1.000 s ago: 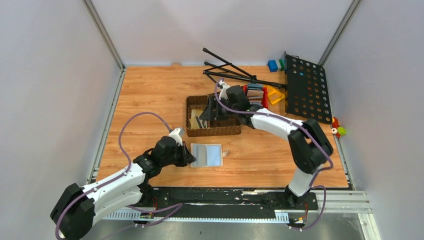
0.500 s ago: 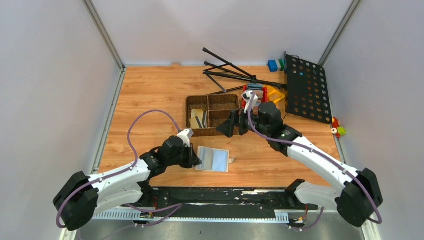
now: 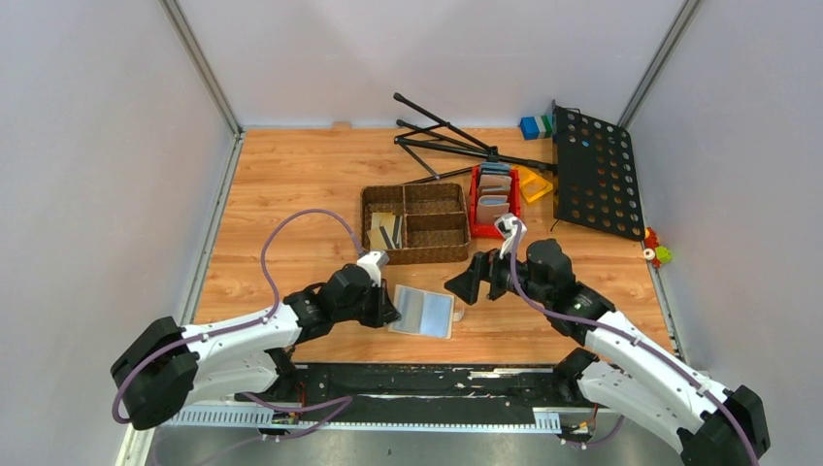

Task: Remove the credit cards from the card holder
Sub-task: Place the credit card in the storage box, then remove the credit card from the card holder.

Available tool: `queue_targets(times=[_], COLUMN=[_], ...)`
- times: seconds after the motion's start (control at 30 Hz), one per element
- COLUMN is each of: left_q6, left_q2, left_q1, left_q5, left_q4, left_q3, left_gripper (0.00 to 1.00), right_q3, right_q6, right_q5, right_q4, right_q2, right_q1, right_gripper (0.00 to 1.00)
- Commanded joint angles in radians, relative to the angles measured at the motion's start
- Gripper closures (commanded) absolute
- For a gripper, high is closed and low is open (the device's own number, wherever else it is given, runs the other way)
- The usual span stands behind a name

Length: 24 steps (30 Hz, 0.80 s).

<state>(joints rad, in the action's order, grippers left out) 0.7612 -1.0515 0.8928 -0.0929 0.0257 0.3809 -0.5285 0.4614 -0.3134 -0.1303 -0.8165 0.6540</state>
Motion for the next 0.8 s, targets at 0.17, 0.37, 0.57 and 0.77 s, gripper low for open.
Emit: queue_targets(times=[0.17,0.37,0.57,0.77], left_q6=[0.014,0.031,0.056,0.074], left_q2=[-0.034,-0.08,-0.11,-0.122], left_q1=[0.016,0.019,0.02,0.02], left_q5=[0.014,-0.025,-0.061,-0.077], left_q4=[-0.05,-0.095,-0.134,-0.167], left_q3=[0.047,0.05,0.048,0.041], left_gripper=[1.0,1.0,1.0,1.0], right_q3=[0.079,0.097,0.119,0.086], right_q6=[0.061,0.112,0.155,0.155], right_q5=[-0.03,-0.151,-0.153,-0.069], right_q4=[-0.006,0.043,0.111,0.108], right_q2=[0.058,-0.014,-0.089,-0.174], right_q1=[0.004,0.005,0.04,0.123], right_gripper=[0.01,0.07,0.17,0.2])
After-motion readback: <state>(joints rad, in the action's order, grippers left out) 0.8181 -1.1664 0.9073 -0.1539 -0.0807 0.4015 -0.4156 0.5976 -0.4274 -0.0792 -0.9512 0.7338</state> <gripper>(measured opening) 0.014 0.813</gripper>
